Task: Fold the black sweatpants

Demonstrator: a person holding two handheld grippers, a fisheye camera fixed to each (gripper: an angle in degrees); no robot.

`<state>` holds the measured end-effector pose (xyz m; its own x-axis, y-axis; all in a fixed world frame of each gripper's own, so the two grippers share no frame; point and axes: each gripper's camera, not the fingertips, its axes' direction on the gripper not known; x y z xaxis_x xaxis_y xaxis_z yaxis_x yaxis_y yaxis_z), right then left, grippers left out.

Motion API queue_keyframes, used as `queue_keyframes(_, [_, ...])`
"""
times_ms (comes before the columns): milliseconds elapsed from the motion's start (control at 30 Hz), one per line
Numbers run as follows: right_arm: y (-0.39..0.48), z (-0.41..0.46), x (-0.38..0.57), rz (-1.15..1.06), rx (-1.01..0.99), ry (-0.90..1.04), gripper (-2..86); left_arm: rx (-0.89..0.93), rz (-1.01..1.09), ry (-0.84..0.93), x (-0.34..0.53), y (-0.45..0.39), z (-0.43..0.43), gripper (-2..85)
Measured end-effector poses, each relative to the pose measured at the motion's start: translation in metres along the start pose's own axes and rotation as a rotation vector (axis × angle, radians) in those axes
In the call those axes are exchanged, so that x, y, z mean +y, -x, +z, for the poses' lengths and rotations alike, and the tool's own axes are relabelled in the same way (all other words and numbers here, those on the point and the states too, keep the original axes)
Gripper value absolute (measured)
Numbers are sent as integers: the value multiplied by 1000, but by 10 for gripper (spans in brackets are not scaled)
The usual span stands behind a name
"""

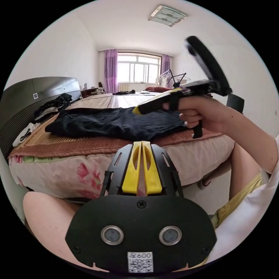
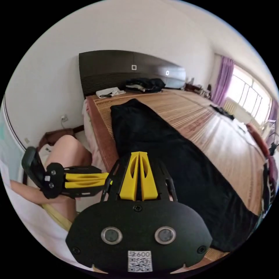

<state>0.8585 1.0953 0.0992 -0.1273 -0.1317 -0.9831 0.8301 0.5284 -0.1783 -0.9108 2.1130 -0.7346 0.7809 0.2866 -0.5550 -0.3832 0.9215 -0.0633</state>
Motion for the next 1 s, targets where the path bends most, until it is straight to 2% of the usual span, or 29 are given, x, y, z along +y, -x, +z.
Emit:
queue_keyframes(33, [-23,25,0,39,-36,21,-9,-9,9,-14,-4,0,-4,5])
queue_keyframes(100, [-57,60,4,79,-28,33,-9,-71,52,-179,-20,0,-26,6])
queue_keyframes(133, [-78,85,7,84,-4,50,-9,-93,91,-208,-25,-1,-27,6])
queue_keyframes(167, [-99,111,10,94,19,81,-9,-151,165,-202,-39,1,-22,7])
queue_keyframes(200, [-110,123,12,101,19,94,-9,-166,177,-115,-56,10,-7,7])
queue_keyframes(233, [-132,148,14,122,22,117,-9,-130,152,-54,-65,18,3,7])
queue_keyframes(300, [-163,181,19,134,68,133,-9,96,69,184,-82,44,41,7])
queue_keyframes(400, [-219,237,26,210,166,165,-9,158,-47,148,-82,60,35,7])
queue_keyframes(600, [-306,350,30,225,24,424,-9,64,-2,113,-95,33,24,7])
queue_keyframes(700, [-354,388,36,341,-43,506,-9,52,20,124,-107,26,17,7])
queue_keyframes(767, [-361,408,44,283,72,484,-9,69,18,121,-113,27,14,6])
queue_keyframes(833, [-360,447,58,208,96,614,-9,96,5,117,-119,30,10,6])
queue_keyframes(900, [-364,459,68,195,110,581,-9,130,-14,118,-128,33,5,6])
queue_keyframes(1000, [-372,470,81,215,-2,526,-9,129,-23,108,-138,28,-4,6])
